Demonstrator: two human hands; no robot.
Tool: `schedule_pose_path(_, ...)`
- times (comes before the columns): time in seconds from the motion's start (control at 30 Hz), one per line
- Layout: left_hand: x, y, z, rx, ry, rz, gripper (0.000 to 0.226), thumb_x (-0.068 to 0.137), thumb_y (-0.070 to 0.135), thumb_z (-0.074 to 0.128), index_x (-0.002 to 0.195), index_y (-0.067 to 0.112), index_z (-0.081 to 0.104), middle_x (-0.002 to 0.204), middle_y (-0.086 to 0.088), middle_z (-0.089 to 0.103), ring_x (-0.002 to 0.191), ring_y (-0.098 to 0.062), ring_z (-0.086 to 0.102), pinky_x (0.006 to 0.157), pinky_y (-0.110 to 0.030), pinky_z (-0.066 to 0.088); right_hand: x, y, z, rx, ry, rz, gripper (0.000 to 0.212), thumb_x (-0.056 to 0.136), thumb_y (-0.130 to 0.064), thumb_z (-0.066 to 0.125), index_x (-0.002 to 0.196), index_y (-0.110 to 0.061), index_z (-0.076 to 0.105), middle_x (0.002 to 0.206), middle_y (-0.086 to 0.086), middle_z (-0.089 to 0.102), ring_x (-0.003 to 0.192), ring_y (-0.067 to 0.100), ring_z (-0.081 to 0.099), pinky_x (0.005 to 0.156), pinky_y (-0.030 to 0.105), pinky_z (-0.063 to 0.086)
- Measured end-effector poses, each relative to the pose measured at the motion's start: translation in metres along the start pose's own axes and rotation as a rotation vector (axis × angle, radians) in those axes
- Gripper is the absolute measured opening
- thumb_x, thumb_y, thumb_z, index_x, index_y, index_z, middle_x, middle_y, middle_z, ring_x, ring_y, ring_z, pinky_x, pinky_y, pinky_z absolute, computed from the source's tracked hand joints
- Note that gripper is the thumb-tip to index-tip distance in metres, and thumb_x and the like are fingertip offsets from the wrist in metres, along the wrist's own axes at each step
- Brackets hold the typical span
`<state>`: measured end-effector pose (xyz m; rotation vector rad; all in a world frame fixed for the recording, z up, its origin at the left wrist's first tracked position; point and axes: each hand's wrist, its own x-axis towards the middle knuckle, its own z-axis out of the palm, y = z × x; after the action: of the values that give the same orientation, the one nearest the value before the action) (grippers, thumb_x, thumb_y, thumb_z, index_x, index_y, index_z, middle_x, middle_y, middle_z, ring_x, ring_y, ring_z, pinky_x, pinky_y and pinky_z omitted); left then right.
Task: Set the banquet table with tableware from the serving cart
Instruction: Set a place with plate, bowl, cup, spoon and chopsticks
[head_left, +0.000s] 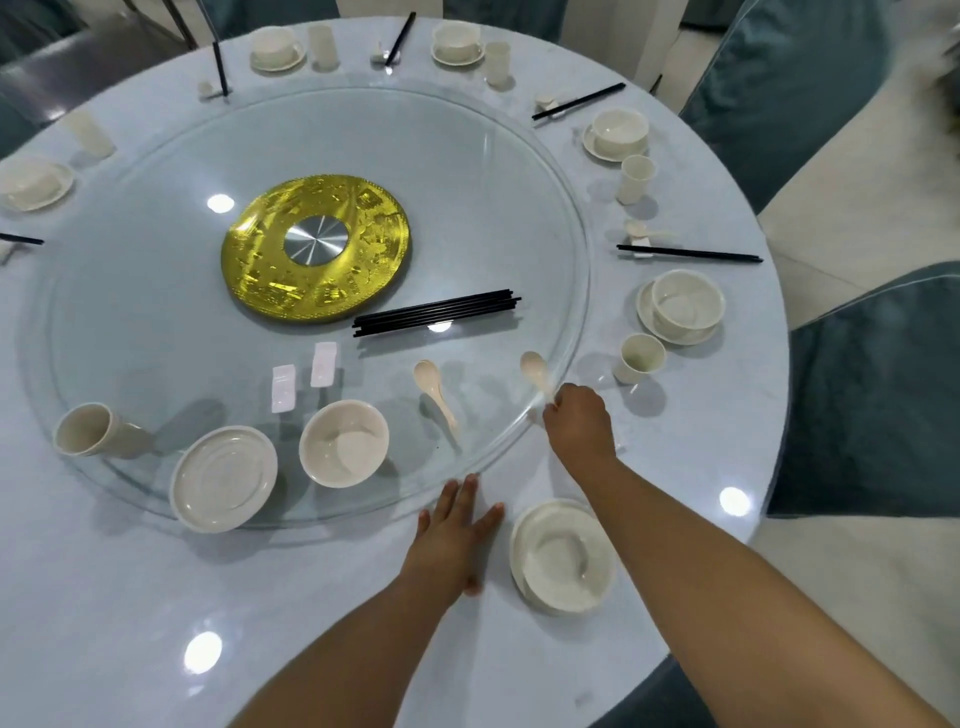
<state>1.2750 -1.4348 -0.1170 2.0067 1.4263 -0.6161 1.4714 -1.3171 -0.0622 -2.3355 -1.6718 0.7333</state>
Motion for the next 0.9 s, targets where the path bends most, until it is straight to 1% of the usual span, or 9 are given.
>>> schedule_pose_path(0.07, -0.002, -0.008, -0.006, -0.003, -0.015, -0.026, 0.114, 0.075, 0.028, 0.081, 0.152, 0.046, -0.001, 0.157, 0.000, -0.033, 0.146, -0.026, -0.028, 0.119, -0.054, 0.004, -0.002, 0.021, -0.002, 0.015, 0.014, 0.030, 0.018, 0.095, -0.023, 0.056, 0.095, -0.007, 0.063, 0.095, 0.010, 0.063, 0.087, 0.029, 0.063, 0.067, 0.030, 0.042)
schedule_pose_path(0.17, -0.005, -0.005, -0.011, 0.018, -0.038, -0.036, 0.113, 0.076, 0.032, 0.080, 0.153, 0.045, -0.002, 0.157, -0.001, -0.034, 0.146, -0.026, -0.028, 0.119, -0.054, 0.005, -0.012, 0.061, -0.015, 0.078, -0.005, 0.129, 0.014, 0.094, -0.025, 0.060, 0.086, -0.014, 0.063, 0.090, 0.007, 0.066, 0.088, 0.027, 0.063, 0.068, 0.028, 0.041)
schedule_pose_path(0.23, -0.007, -0.005, -0.011, 0.037, -0.030, -0.027, 0.113, 0.077, 0.033, 0.079, 0.153, 0.045, -0.003, 0.157, -0.002, -0.034, 0.146, -0.027, -0.028, 0.119, -0.055, 0.006, -0.018, 0.083, -0.020, 0.092, -0.048, 0.170, 0.015, 0.094, -0.024, 0.058, 0.082, -0.016, 0.060, 0.089, 0.006, 0.066, 0.086, 0.026, 0.061, 0.069, 0.029, 0.043)
schedule_pose_path(0.37, -0.008, -0.005, -0.012, 0.033, -0.021, -0.023, 0.113, 0.077, 0.031, 0.079, 0.153, 0.045, -0.004, 0.157, -0.002, -0.034, 0.146, -0.028, -0.028, 0.119, -0.055, 0.006, -0.028, 0.113, -0.019, 0.051, -0.159, 0.166, 0.020, 0.097, -0.026, 0.054, 0.081, -0.015, 0.057, 0.088, 0.007, 0.064, 0.079, 0.022, 0.056, 0.069, 0.029, 0.043)
schedule_pose_path(0.5, -0.009, -0.005, -0.011, 0.039, -0.023, -0.017, 0.113, 0.078, 0.031, 0.079, 0.153, 0.045, -0.005, 0.156, -0.002, -0.036, 0.146, -0.028, -0.028, 0.119, -0.055, 0.006, -0.035, 0.122, -0.013, 0.015, -0.203, 0.156, 0.020, 0.098, -0.022, 0.046, 0.087, -0.015, 0.061, 0.091, 0.006, 0.064, 0.079, 0.021, 0.055, 0.070, 0.029, 0.044)
schedule_pose_path(0.6, -0.009, -0.005, -0.012, 0.040, -0.023, -0.014, 0.113, 0.079, 0.031, 0.079, 0.153, 0.045, -0.005, 0.156, -0.002, -0.036, 0.146, -0.028, -0.029, 0.119, -0.055, 0.005, -0.039, 0.120, -0.013, -0.001, -0.183, 0.150, 0.022, 0.098, -0.020, 0.043, 0.087, -0.016, 0.061, 0.093, 0.007, 0.066, 0.085, 0.025, 0.059, 0.075, 0.034, 0.051)
schedule_pose_path(0.67, -0.010, -0.005, -0.013, 0.040, -0.020, -0.009, 0.112, 0.079, 0.032, 0.078, 0.153, 0.045, -0.005, 0.156, -0.002, -0.036, 0.146, -0.028, -0.028, 0.119, -0.055, 0.005, -0.039, 0.119, -0.013, -0.008, -0.156, 0.150, 0.020, 0.098, -0.018, 0.043, 0.085, -0.017, 0.058, 0.095, 0.008, 0.066, 0.090, 0.029, 0.060, 0.079, 0.037, 0.052)
schedule_pose_path(0.77, -0.010, -0.005, -0.014, 0.029, -0.022, -0.005, 0.113, 0.079, 0.031, 0.079, 0.153, 0.045, -0.005, 0.156, -0.002, -0.036, 0.146, -0.027, -0.029, 0.119, -0.054, 0.005, -0.038, 0.118, -0.013, -0.026, -0.132, 0.167, 0.018, 0.097, -0.017, 0.043, 0.084, -0.020, 0.054, 0.096, 0.008, 0.067, 0.093, 0.031, 0.060, 0.078, 0.037, 0.050)
schedule_pose_path(0.9, -0.010, -0.005, -0.016, 0.027, -0.037, -0.003, 0.113, 0.079, 0.029, 0.079, 0.153, 0.044, -0.005, 0.156, -0.002, -0.036, 0.145, -0.027, -0.029, 0.120, -0.054, 0.004, -0.036, 0.118, -0.011, -0.057, -0.111, 0.182, 0.020, 0.098, -0.022, 0.043, 0.083, -0.021, 0.056, 0.095, 0.008, 0.067, 0.091, 0.030, 0.059, 0.077, 0.038, 0.051)
